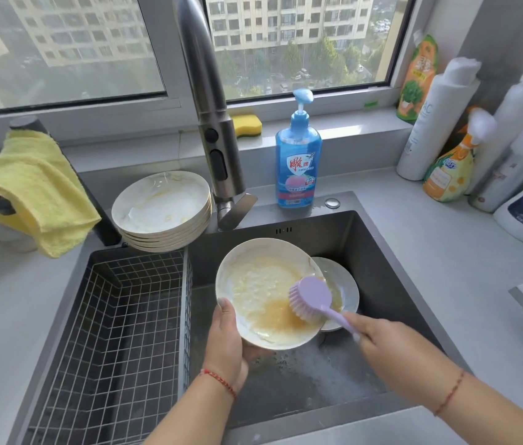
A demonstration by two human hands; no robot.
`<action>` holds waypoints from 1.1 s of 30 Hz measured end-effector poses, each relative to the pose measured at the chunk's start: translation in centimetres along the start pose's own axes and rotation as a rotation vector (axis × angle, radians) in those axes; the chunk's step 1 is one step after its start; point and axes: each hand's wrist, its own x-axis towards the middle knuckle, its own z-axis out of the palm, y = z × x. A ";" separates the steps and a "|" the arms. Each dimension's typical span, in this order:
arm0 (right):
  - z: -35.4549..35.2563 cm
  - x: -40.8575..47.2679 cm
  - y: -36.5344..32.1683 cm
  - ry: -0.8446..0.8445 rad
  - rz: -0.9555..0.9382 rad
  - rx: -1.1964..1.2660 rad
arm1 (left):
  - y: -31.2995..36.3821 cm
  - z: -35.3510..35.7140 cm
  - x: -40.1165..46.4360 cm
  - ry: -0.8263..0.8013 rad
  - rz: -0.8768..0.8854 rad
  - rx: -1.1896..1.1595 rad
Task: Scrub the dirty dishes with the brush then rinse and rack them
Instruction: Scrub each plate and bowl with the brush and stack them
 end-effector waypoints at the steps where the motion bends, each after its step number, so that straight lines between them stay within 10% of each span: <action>1: -0.1 0.0 0.2 0.006 -0.020 -0.036 | 0.0 0.1 -0.1 -0.005 0.004 -0.001; 9: 1.0 -1.1 -4.0 -0.210 -0.137 0.191 | -0.4 1.0 -0.4 -0.019 -0.065 0.044; 21: 2.5 4.1 -0.5 0.225 -0.045 -0.284 | -0.1 1.0 -1.6 -0.066 -0.071 0.008; 33: 1.8 -2.0 -2.7 -0.146 -0.069 0.119 | 0.3 0.1 -0.8 0.054 -0.039 0.024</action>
